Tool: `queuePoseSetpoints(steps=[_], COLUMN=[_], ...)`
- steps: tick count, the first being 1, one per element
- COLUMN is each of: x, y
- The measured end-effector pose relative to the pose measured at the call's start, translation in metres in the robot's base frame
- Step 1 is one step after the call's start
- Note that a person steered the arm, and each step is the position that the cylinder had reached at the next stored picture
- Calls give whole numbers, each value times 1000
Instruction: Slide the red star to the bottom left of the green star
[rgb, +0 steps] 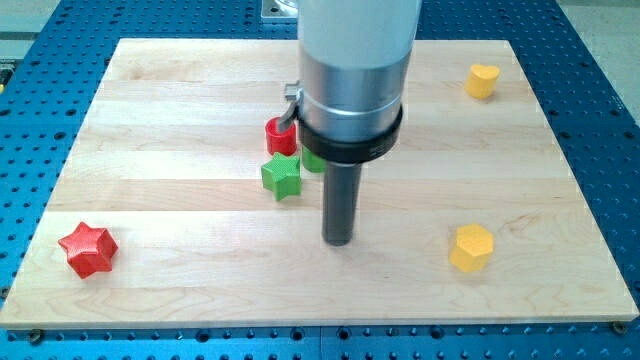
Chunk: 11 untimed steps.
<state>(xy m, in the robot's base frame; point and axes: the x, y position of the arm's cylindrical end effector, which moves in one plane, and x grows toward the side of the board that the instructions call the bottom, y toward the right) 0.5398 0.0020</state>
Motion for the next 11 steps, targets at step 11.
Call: queuePoseSetpoints(steps=[11], x=[34], y=[-162])
